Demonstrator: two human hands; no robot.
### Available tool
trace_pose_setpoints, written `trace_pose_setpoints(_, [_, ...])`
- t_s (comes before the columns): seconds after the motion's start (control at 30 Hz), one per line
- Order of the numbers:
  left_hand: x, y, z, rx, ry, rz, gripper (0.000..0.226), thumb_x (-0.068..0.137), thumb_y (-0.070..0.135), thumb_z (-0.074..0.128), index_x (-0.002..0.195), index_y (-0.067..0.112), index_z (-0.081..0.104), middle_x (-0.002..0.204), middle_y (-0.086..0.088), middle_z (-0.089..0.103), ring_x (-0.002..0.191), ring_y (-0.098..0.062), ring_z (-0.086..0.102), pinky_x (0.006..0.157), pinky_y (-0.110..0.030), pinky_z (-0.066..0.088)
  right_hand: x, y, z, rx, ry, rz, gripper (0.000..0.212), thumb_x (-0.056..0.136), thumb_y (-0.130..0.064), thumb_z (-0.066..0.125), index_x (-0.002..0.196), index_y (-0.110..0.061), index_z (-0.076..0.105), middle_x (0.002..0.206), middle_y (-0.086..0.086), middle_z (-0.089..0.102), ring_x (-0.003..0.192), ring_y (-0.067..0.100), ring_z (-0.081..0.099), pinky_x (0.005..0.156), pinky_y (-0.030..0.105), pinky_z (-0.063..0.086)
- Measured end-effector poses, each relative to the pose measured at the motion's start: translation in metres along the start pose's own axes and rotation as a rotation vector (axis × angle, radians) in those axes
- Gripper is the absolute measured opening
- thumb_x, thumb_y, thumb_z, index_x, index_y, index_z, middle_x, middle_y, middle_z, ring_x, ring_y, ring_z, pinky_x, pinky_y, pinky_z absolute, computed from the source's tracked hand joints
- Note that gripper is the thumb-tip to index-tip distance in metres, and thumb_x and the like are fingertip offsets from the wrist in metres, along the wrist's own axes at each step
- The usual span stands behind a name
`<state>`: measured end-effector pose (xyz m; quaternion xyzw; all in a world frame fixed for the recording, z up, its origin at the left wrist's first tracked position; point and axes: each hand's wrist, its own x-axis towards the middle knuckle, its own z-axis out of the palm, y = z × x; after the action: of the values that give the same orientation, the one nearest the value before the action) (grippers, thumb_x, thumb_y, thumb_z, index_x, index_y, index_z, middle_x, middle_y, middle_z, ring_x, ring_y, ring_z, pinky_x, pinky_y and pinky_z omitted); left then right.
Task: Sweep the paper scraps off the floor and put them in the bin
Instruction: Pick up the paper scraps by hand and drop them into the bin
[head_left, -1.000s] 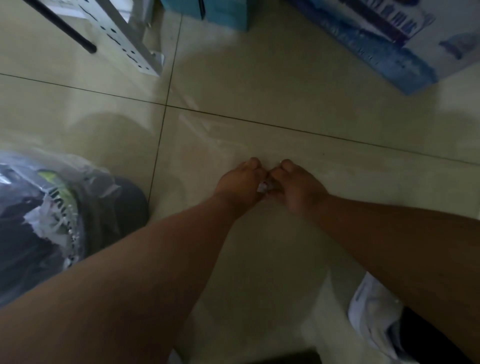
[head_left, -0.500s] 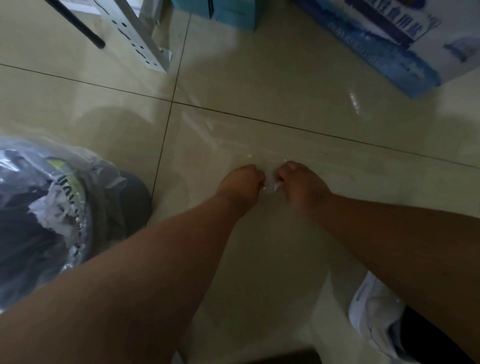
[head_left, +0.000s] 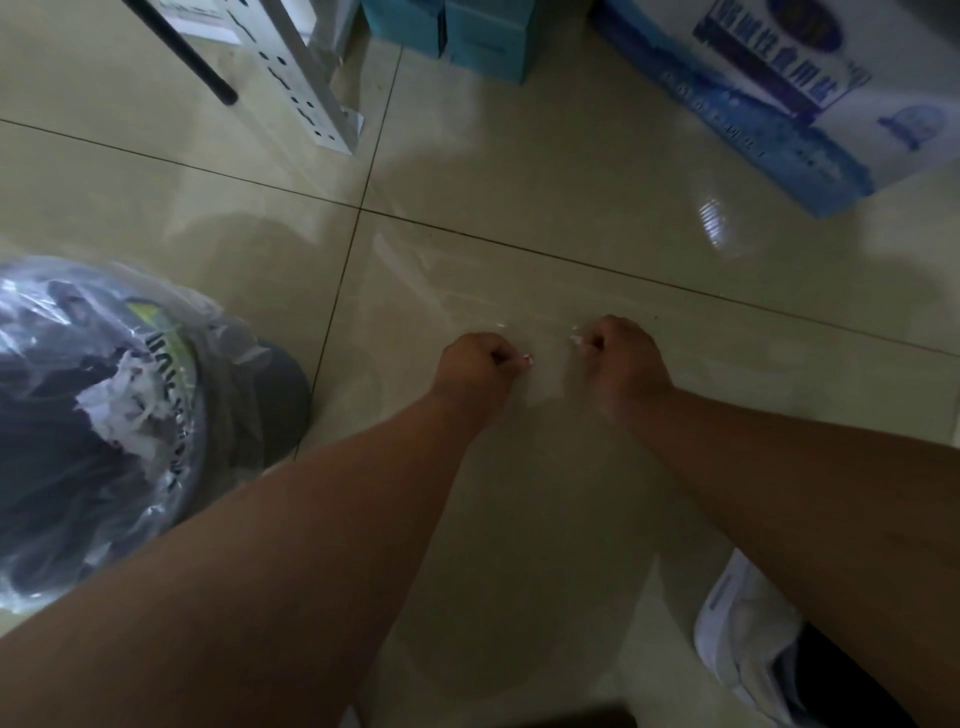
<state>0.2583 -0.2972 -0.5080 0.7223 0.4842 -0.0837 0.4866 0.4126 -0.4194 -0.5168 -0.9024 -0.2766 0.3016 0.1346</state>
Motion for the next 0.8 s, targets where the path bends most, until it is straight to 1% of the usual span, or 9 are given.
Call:
trace_pose_setpoints(0.07, [0.001,0.001,0.002,-0.098,0.001,-0.053,0.025,0.085,0.035,0.081,0.074,0.014,0.074,0.063,-0.001,0.069,0.055,-0.011,0.059,0.056,-0.019,0.045,0.005,0.0,-0.005,-0.016,0.001,0.007,0.021,0.096,-0.028,0.062,0.091,-0.008,0.066,0.103,0.02,0.064,0.098,0.036,0.06,0.081,0.036,0.043])
trace_pose_setpoints(0.17, [0.003,0.005,0.004,-0.186,0.01,-0.106,0.028,0.085,0.037,0.08,0.07,0.013,0.074,0.053,0.002,0.067,0.044,-0.007,0.055,0.054,-0.02,0.042,0.012,-0.002,-0.006,-0.042,0.007,-0.014,0.021,0.096,-0.029,0.062,0.091,-0.009,0.067,0.102,0.019,0.065,0.098,0.037,0.061,0.08,0.035,0.043])
trace_pose_setpoints(0.33, [0.005,0.006,0.003,-0.258,0.011,-0.139,0.024,0.084,0.029,0.082,0.069,0.012,0.074,0.056,-0.002,0.07,0.046,-0.009,0.056,0.057,-0.021,0.045,0.021,-0.013,-0.01,-0.073,-0.006,-0.043,0.028,0.096,-0.036,0.063,0.094,-0.009,0.067,0.103,0.017,0.063,0.098,0.035,0.06,0.08,0.034,0.043])
trace_pose_setpoints(0.5, [0.001,0.014,-0.008,-0.331,0.016,-0.171,0.023,0.085,0.027,0.083,0.069,0.013,0.073,0.058,-0.004,0.071,0.047,-0.012,0.059,0.055,-0.022,0.048,0.019,-0.038,-0.019,-0.018,-0.038,-0.125,0.018,0.096,-0.03,0.061,0.093,-0.012,0.066,0.101,0.013,0.065,0.094,0.031,0.061,0.079,0.033,0.045])
trace_pose_setpoints(0.57, [-0.004,0.022,-0.017,-0.415,0.015,-0.173,0.023,0.086,0.023,0.082,0.072,0.006,0.074,0.06,-0.007,0.071,0.052,-0.017,0.062,0.061,-0.031,0.058,0.012,-0.052,-0.022,0.014,-0.076,-0.172,0.012,0.095,-0.022,0.059,0.094,-0.012,0.066,0.099,0.011,0.068,0.093,0.029,0.061,0.077,0.032,0.045])
trace_pose_setpoints(0.6, [-0.006,0.027,-0.023,-0.472,0.029,-0.172,0.022,0.086,0.019,0.082,0.073,0.003,0.074,0.061,-0.01,0.07,0.055,-0.02,0.062,0.067,-0.04,0.062,0.007,-0.06,-0.023,0.043,-0.093,-0.181,0.012,0.096,-0.021,0.058,0.094,-0.012,0.066,0.096,0.009,0.068,0.09,0.027,0.061,0.075,0.032,0.045])
trace_pose_setpoints(0.63, [-0.009,0.032,-0.03,-0.529,0.048,-0.167,0.021,0.087,0.015,0.081,0.076,-0.002,0.073,0.063,-0.013,0.069,0.057,-0.022,0.062,0.069,-0.043,0.062,0.002,-0.068,-0.025,0.083,-0.106,-0.185,0.011,0.096,-0.02,0.058,0.091,-0.012,0.065,0.091,0.006,0.066,0.086,0.026,0.059,0.071,0.03,0.043])
trace_pose_setpoints(0.73, [-0.027,0.054,-0.054,-0.719,0.091,-0.144,0.024,0.093,0.004,0.074,0.096,-0.019,0.067,0.071,-0.018,0.063,0.052,-0.018,0.06,0.059,-0.03,0.06,-0.017,-0.092,-0.038,0.211,-0.07,-0.231,0.014,0.095,-0.019,0.061,0.082,-0.015,0.061,0.076,0.0,0.059,0.073,0.019,0.053,0.064,0.026,0.033])
trace_pose_setpoints(0.8, [-0.043,0.071,-0.072,-0.801,0.097,-0.09,0.021,0.095,0.001,0.071,0.099,-0.019,0.066,0.069,-0.015,0.063,0.051,-0.015,0.059,0.058,-0.025,0.059,-0.03,-0.108,-0.053,0.27,-0.031,-0.262,0.013,0.094,-0.017,0.062,0.082,-0.013,0.064,0.076,0.002,0.063,0.071,0.018,0.054,0.065,0.026,0.035])
